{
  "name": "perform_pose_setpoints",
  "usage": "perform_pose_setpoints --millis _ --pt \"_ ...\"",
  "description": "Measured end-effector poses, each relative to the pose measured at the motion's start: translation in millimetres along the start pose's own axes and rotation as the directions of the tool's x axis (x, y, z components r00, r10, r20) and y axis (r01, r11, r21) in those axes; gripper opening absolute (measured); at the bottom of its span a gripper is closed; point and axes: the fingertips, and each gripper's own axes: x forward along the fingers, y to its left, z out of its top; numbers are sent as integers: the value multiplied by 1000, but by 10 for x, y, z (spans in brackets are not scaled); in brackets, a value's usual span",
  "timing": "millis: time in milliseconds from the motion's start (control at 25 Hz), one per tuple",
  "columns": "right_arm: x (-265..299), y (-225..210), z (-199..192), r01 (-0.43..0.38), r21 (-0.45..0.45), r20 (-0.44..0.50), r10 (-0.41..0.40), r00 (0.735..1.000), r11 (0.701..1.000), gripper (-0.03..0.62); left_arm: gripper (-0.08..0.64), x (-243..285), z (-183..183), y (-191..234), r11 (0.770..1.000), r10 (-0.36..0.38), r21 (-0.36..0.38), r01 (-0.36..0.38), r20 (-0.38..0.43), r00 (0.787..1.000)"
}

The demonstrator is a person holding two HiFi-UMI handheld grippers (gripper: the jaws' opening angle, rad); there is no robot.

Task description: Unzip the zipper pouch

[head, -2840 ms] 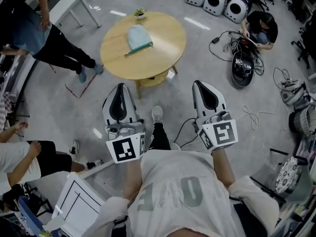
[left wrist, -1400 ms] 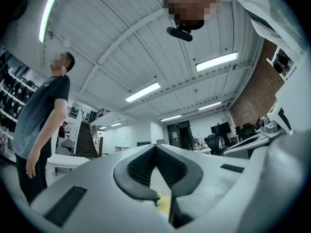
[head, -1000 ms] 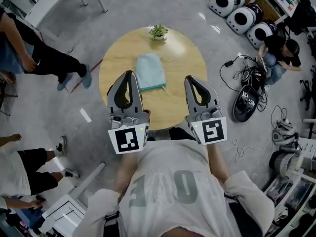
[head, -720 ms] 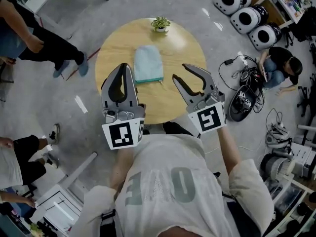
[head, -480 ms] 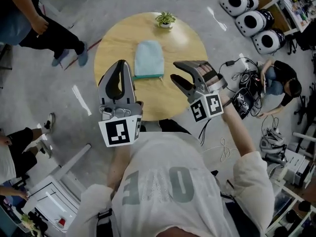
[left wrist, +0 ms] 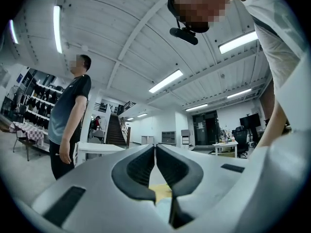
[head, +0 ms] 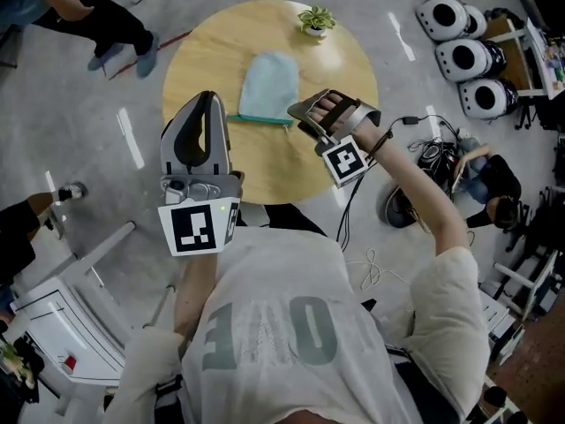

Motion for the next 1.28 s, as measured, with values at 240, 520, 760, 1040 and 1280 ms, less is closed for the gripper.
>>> perform_pose_setpoints --millis 240,520,760,1040,1280 --pt "275 308 -3 -115 -69 24 117 993 991 212 31 -101 -107 121 998 65 -7 -66 -29 997" --pt "437 480 -54 -161 -111 29 165 986 981 174 31 -172 -250 269 992 123 -15 -124 -59 991" --pt "530 446 53 -132 -123 60 140 988 984 122 31 -209 -304 389 988 152 -20 -154 -69 986" --pt "573 491 38 -167 -108 60 174 983 980 88 31 -249 -347 428 986 162 -26 -165 -78 984" --pt "538 466 18 -217 -39 55 219 974 975 69 31 -238 -332 458 986 163 -27 -165 -72 984"
